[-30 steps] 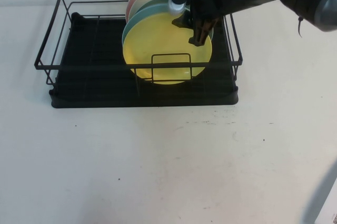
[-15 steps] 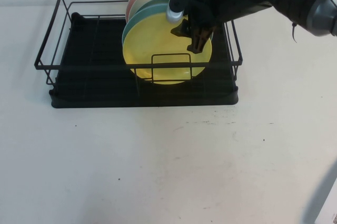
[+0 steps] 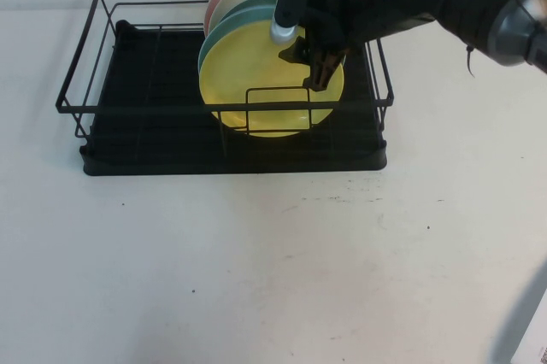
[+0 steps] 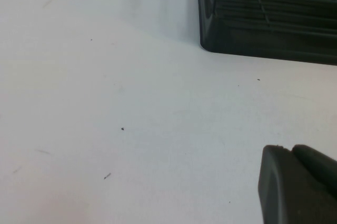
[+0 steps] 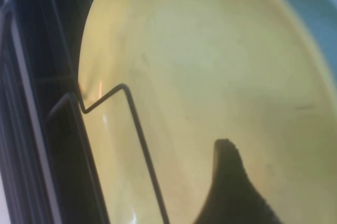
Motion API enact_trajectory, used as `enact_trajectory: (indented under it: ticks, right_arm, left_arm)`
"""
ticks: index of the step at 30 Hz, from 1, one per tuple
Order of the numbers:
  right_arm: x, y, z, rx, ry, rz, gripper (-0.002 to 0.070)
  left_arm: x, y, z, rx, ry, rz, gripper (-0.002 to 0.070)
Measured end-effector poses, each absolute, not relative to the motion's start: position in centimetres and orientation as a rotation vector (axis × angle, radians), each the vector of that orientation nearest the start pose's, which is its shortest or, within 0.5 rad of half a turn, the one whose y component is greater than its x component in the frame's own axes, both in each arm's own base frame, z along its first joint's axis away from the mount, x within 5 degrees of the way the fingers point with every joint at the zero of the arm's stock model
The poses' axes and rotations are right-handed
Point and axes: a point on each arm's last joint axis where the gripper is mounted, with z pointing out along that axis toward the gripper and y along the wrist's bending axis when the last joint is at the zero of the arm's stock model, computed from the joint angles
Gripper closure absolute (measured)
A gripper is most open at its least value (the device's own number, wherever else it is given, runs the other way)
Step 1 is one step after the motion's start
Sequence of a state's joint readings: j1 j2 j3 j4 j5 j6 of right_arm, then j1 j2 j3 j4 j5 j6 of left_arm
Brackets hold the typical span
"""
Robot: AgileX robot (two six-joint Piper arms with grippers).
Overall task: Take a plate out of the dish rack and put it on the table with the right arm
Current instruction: Grasp the plate from the shelf
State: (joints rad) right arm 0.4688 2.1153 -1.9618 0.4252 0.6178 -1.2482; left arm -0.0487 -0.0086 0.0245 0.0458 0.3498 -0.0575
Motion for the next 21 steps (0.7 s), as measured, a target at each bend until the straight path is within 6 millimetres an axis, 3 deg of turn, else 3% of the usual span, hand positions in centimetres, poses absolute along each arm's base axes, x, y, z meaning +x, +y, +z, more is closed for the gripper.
enact_trajectory:
  ticks: [11, 14, 20, 21]
  right_arm:
    - [44.04, 24.71, 29.17, -1.47, 1.622, 0.038, 0.0344]
    - [44.03, 24.74, 29.19, -1.465, 1.624, 0.046, 0.0405]
    - [43.99, 24.78, 29.18, -1.463, 1.627, 0.056, 0.0591]
    - [43.97, 24.79, 29.21, -1.463, 1.628, 0.059, 0.0593]
  left_arm:
    - [5.33, -0.12, 17.39, 0.021, 1.849, -0.03, 0.0679]
    - [5.33, -0.12, 17.39, 0.021, 1.849, -0.03, 0.0679]
    - [5.33, -0.12, 17.39, 0.021, 1.849, -0.03, 0.0679]
    - [5.33, -0.12, 17.39, 0.021, 1.849, -0.03, 0.0679]
